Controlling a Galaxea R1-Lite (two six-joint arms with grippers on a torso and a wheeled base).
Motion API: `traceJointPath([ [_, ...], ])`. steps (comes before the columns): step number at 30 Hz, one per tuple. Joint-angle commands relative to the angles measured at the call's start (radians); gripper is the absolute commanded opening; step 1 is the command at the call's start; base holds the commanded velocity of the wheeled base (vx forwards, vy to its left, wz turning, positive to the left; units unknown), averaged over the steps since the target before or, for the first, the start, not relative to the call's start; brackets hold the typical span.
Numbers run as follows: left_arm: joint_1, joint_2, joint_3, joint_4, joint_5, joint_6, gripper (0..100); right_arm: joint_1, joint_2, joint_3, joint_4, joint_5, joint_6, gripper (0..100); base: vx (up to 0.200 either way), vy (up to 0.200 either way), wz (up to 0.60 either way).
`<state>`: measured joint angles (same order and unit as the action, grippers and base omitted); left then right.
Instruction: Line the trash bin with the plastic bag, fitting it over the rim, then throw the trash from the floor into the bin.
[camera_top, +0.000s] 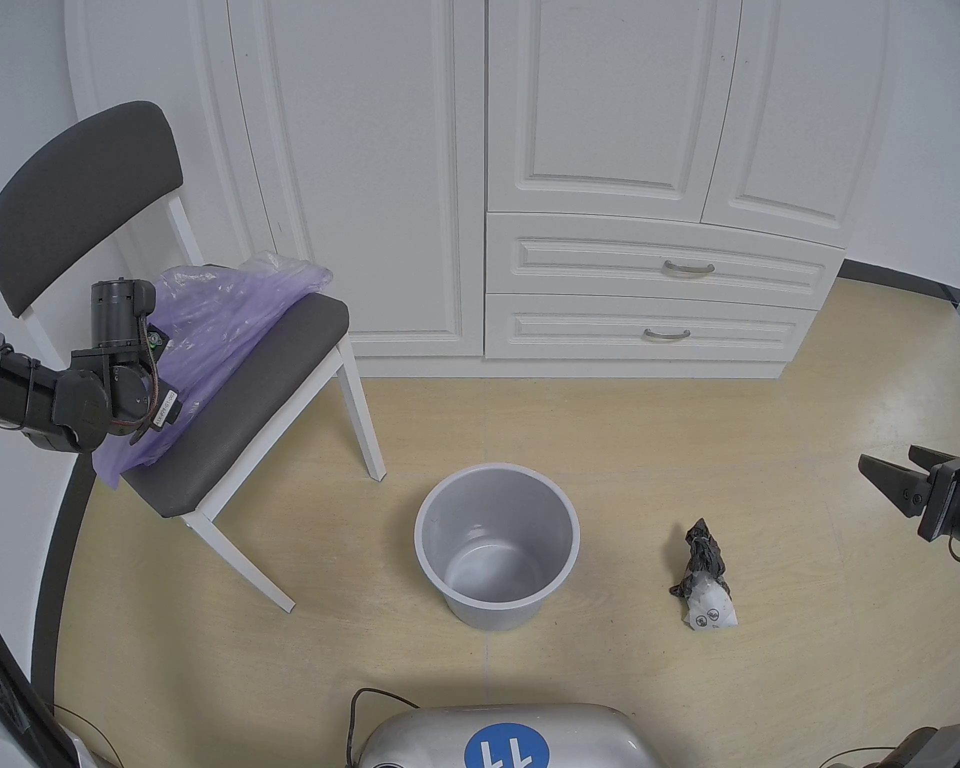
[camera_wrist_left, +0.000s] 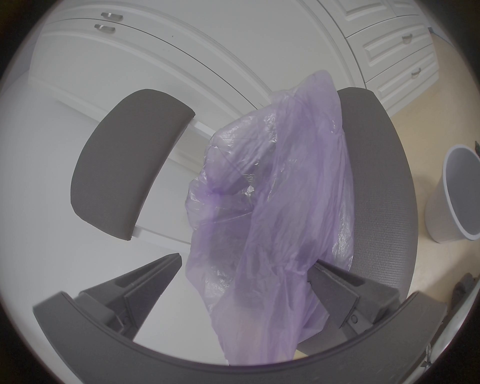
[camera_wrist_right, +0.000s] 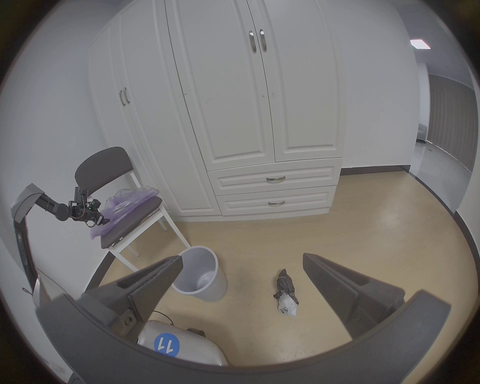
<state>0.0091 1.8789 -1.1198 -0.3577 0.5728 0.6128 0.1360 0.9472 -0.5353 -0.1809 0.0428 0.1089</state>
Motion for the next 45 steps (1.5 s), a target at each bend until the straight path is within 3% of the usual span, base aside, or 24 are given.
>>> traceJointPath([
  [1, 0.005, 0.025, -0.005, -0.001, -0.002, -0.001, 100, 0.001, 0.007, 0.003, 0.000, 0.000, 0.000, 100, 0.000, 0.000, 0.00],
  [6, 0.006, 0.037, -0.002, -0.043, -0.001, -0.001, 100, 0.001, 0.007, 0.001, 0.000, 0.000, 0.000, 100, 0.000, 0.000, 0.00],
  [7, 0.006, 0.037, -0.002, -0.043, -0.001, -0.001, 0, 0.001, 0.007, 0.001, 0.000, 0.000, 0.000, 100, 0.000, 0.000, 0.00],
  [13, 0.006, 0.037, 0.020, -0.104, -0.002, -0.002, 0, 0.001, 0.008, 0.005, 0.000, 0.000, -0.002, 100, 0.000, 0.000, 0.00],
  [20, 0.011, -0.030, 0.137, -0.251, -0.011, -0.001, 0, 0.001, 0.005, 0.017, 0.000, 0.000, -0.026, 100, 0.000, 0.000, 0.00],
  [23, 0.000, -0.092, 0.204, -0.310, -0.057, -0.013, 0, 0.001, -0.001, 0.021, -0.002, 0.000, -0.032, 100, 0.000, 0.000, 0.00],
  [24, -0.017, -0.124, 0.232, -0.323, -0.099, -0.048, 0, -0.001, -0.008, 0.025, -0.014, -0.001, -0.045, 100, 0.000, 0.000, 0.00],
  [30, -0.109, -0.202, 0.256, -0.325, -0.182, -0.286, 0, -0.006, -0.007, 0.055, -0.097, -0.011, -0.054, 100, 0.000, 0.000, 0.00],
  [31, -0.149, -0.219, 0.259, -0.326, -0.215, -0.395, 0, -0.007, 0.004, 0.060, -0.108, -0.011, -0.055, 100, 0.000, 0.000, 0.00],
  [32, -0.152, -0.221, 0.259, -0.326, -0.217, -0.404, 0, -0.007, 0.004, 0.060, -0.108, -0.011, -0.054, 100, 0.000, 0.000, 0.00],
  [34, -0.207, -0.238, 0.262, -0.326, -0.244, -0.531, 0, -0.004, 0.016, 0.054, -0.108, -0.015, -0.054, 100, 0.000, 0.000, 0.00],
  [35, -0.207, -0.238, 0.262, -0.326, -0.244, -0.531, 0, -0.004, 0.016, 0.054, -0.108, -0.015, -0.054, 100, 0.000, 0.000, 0.00],
  [36, -0.271, -0.259, 0.262, -0.326, -0.251, -0.643, 0, 0.005, 0.039, 0.054, -0.109, -0.018, -0.051, 100, 0.000, 0.000, 0.00],
  [38, -0.301, -0.268, 0.262, -0.326, -0.252, -0.682, 0, 0.019, 0.047, 0.054, -0.109, -0.021, -0.046, 100, 0.000, 0.000, 0.00],
  [39, -0.367, -0.291, 0.264, -0.326, -0.252, -0.757, 0, 0.073, 0.062, 0.046, -0.118, -0.037, -0.031, 100, 0.000, 0.000, 0.00],
  [42, -0.437, -0.308, 0.262, -0.328, -0.252, -0.815, 0, 0.192, 0.134, 0.015, -0.189, -0.092, 0.049, 100, 0.000, 0.000, 0.00],
  [45, -0.482, -0.317, 0.265, -0.365, -0.254, -0.860, 0, 0.372, 0.295, -0.051, -0.310, -0.218, 0.166, 100, 0.000, 0.000, 0.00],
])
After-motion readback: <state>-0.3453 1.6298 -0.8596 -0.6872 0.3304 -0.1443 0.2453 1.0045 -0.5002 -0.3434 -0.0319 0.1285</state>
